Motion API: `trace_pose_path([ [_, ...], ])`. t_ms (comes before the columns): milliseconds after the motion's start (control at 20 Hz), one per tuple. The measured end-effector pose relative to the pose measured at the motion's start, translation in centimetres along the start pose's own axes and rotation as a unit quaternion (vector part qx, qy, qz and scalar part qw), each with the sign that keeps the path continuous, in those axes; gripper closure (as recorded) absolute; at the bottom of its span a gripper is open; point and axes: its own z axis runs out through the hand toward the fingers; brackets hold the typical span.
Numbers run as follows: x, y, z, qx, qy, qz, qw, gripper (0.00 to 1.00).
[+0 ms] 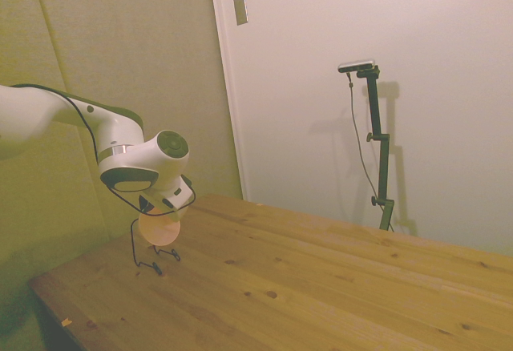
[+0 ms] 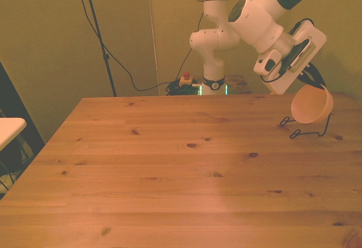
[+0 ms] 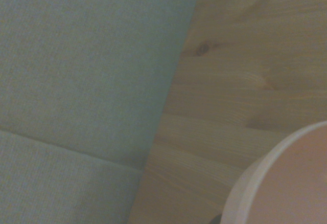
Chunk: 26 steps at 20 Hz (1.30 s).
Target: Load the bowl
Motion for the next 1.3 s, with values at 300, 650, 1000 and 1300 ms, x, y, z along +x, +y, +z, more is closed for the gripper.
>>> trace_pose_path([
  [300,0.2,1.7,1.8,0.031,-0.029,-0.011,0.999,1.0],
  [650,0.2,2.7,2.5,0.034,-0.035,-0.008,0.9988,1.0],
  [1000,1.2,3.4,3.7,0.03,-0.042,0.003,0.9987,1.0],
  [1300,1.3,4.0,4.2,0.027,-0.05,0.009,0.9983,1.0],
])
